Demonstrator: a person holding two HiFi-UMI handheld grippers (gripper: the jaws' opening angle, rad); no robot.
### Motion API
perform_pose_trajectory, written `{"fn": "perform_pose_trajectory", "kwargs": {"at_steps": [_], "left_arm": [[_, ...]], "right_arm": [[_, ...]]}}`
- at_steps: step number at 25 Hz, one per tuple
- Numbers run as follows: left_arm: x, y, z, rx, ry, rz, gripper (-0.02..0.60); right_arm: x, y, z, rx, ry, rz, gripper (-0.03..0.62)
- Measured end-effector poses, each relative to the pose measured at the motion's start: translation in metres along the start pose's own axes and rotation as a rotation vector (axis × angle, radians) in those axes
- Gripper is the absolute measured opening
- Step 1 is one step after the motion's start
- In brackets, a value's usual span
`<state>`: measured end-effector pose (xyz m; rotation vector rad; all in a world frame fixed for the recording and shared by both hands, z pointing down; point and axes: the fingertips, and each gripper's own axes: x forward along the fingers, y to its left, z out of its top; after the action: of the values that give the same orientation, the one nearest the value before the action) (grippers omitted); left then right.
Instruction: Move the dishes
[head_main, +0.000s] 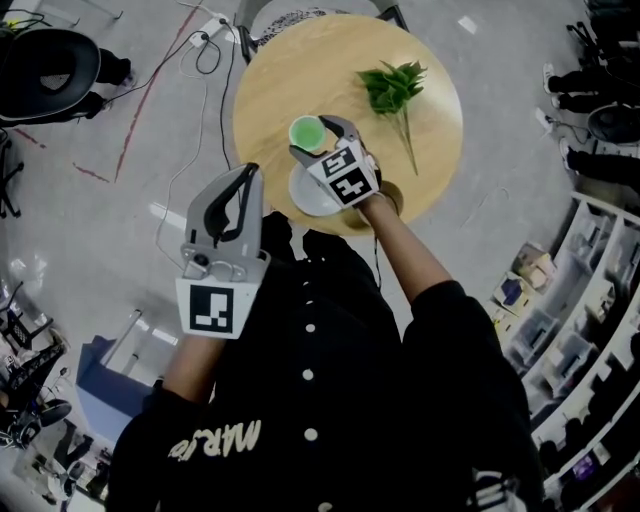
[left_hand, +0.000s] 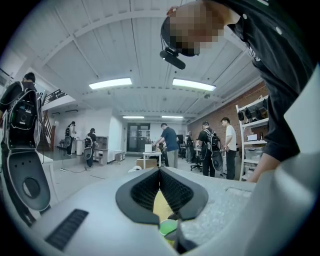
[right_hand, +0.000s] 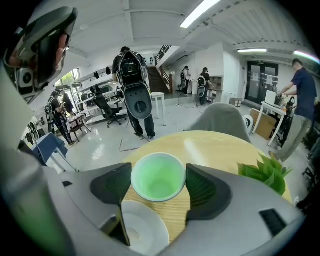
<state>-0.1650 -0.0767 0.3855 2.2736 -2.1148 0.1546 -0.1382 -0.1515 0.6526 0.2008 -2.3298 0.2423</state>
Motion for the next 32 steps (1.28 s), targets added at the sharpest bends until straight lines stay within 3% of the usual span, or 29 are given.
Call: {"fn": "perform_pose_trajectory", "kwargs": {"at_steps": [21,28,32], "left_arm": [[-0.001,0.008,-0.022,-0.035,0.046,0.026,0.003],[0.0,0.009,-0.017,-0.03,0.042,0.028,0.003],[0.003,0.008,-0.011,-0.022,0.028,0.017,0.003]], "right_arm": [[0.03,0.002,-0.018,-0.017,0.013,-0.005,0.35],[0.015,0.004,-0.009,0.012,-0.011,0.011,0.397],[-0.011,-0.001,0.012,0.047,-0.079,-0.004,0.352]]}}
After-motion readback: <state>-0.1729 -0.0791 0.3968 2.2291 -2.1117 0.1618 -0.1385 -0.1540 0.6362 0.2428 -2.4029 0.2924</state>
